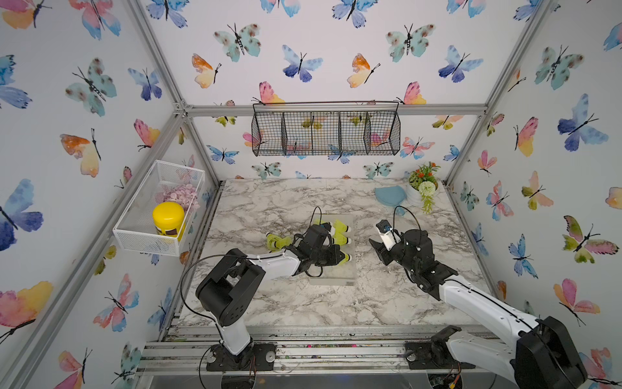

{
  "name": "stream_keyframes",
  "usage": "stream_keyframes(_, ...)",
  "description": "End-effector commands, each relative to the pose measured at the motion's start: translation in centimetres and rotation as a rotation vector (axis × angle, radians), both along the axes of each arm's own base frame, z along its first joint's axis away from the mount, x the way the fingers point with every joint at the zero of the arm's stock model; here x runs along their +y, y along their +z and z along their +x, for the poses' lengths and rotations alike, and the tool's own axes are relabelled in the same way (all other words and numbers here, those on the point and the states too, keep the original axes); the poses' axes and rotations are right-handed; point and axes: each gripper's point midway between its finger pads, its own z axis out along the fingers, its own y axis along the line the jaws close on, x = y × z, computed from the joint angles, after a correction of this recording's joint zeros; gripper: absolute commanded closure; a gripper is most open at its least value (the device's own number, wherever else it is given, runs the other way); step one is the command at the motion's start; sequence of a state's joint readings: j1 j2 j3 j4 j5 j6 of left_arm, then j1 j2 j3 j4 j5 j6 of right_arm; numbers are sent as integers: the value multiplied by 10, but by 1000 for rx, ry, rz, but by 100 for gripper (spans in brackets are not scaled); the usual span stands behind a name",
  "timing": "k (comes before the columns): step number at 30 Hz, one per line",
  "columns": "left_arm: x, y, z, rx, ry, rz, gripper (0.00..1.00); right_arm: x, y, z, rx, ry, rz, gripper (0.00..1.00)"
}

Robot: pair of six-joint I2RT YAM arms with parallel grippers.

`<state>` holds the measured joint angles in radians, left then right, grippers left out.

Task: Put the shuttlecocks into the storage box
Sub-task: Place the shuttlecock in the storage box.

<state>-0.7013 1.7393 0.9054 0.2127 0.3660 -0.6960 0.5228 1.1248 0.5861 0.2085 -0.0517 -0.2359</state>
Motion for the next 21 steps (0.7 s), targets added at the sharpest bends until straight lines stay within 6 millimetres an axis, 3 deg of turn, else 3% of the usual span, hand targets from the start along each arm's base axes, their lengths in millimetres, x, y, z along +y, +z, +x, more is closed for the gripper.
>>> stream_keyframes(1,-4,6,10,-19,-13,-40,100,-1,2,-1,2,-1,3,46)
stream_keyframes(14,-9,-4,18,2,-19,-59,100,-1,-1,-1,10,1,-10,46)
stream_keyframes(18,-10,-8,19,8,-17,-45,92,-1,-1,-2,12,3,-9,46)
stream_keyframes(21,-9,-10,22,5,-11,-30,76,-1,0,-2,10,4,-11,46)
